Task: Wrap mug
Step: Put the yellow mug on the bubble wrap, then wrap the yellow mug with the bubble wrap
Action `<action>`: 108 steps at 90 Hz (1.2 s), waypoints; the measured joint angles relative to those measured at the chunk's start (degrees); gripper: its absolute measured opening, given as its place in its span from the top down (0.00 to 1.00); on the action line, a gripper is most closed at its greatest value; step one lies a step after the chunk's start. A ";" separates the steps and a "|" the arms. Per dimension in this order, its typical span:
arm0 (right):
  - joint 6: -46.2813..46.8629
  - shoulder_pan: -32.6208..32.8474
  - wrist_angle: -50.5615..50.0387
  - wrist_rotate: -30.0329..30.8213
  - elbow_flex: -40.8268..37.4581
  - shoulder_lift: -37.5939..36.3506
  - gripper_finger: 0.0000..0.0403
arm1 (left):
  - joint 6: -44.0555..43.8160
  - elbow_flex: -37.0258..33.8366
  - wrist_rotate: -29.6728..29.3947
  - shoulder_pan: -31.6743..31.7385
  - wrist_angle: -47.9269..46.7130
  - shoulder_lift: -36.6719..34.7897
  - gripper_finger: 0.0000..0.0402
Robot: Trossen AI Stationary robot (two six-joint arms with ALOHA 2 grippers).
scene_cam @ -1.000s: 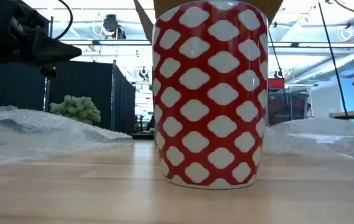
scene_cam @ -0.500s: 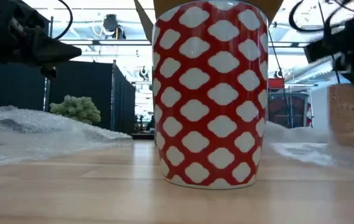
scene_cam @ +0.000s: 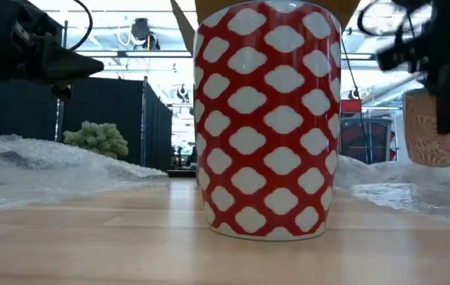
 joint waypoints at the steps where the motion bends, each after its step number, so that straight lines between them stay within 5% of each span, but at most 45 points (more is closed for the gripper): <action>1: -0.80 0.35 0.73 -0.83 0.45 -0.23 0.99 | 0.00 0.00 0.00 0.00 0.00 0.00 1.00; 18: -4.77 8.56 13.44 -6.39 1.94 -1.65 0.99 | 0.00 0.00 0.00 0.00 0.00 0.00 1.00; 39: 5.12 17.73 15.04 -6.77 1.39 3.69 0.99 | 0.04 0.00 -0.67 0.07 0.03 0.00 1.00; 75: 7.74 17.00 14.74 -6.79 0.89 5.89 0.97 | 0.11 0.00 -1.29 0.11 0.07 0.00 1.00; 108: 11.49 17.62 15.60 -8.67 0.91 5.86 0.76 | 0.13 0.00 -1.01 0.11 0.07 0.00 1.00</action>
